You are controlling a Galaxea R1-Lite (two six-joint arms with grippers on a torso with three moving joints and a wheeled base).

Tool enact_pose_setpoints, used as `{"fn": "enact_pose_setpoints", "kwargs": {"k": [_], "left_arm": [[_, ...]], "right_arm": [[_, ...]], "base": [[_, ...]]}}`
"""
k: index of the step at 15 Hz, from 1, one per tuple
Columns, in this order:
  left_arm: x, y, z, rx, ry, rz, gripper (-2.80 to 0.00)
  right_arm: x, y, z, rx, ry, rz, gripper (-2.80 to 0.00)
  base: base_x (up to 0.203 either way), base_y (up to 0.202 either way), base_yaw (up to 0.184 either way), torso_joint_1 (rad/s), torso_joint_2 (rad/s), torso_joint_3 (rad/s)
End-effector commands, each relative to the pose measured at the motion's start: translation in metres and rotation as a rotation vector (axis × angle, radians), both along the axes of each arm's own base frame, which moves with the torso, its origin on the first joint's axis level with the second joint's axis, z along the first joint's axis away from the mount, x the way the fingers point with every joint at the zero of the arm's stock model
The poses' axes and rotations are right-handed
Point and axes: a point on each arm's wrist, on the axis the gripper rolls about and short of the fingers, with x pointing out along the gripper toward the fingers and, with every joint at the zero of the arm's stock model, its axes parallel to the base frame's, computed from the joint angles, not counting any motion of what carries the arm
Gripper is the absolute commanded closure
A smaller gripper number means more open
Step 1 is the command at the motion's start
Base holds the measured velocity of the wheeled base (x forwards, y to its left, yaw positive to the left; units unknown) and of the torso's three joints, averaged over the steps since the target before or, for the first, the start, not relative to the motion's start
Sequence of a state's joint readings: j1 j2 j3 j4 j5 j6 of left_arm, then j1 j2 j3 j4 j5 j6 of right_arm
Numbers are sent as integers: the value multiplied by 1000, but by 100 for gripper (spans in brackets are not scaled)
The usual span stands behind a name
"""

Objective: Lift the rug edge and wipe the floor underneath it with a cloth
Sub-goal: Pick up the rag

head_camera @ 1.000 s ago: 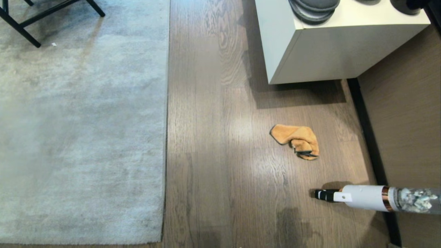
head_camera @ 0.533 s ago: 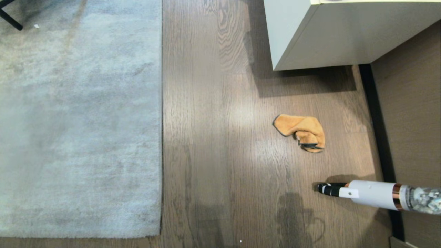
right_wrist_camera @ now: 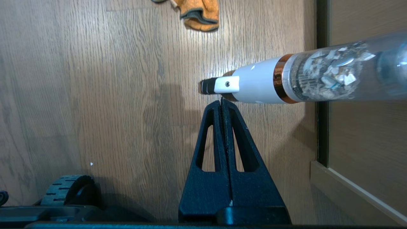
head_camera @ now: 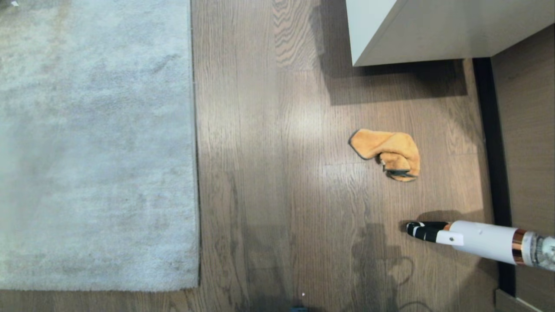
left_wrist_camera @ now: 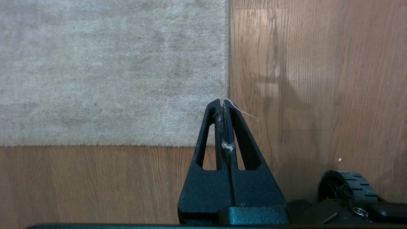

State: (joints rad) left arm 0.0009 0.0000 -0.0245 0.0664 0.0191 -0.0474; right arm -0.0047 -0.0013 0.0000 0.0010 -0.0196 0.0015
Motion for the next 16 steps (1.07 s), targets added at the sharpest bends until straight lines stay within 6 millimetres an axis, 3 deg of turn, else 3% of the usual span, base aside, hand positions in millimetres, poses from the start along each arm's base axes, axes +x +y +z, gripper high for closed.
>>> {"fn": "enact_pose_setpoints", "kwargs": {"k": [1, 16], "left_arm": [[0, 0, 0, 0, 1, 1, 0], [0, 0, 0, 0, 1, 1, 0]], "right_arm": [[0, 0, 0, 0, 2, 0, 0], [0, 0, 0, 0, 2, 0, 0]], "base": [[0, 0, 0, 5, 5, -193], [0, 0, 0, 3, 3, -197]]}}
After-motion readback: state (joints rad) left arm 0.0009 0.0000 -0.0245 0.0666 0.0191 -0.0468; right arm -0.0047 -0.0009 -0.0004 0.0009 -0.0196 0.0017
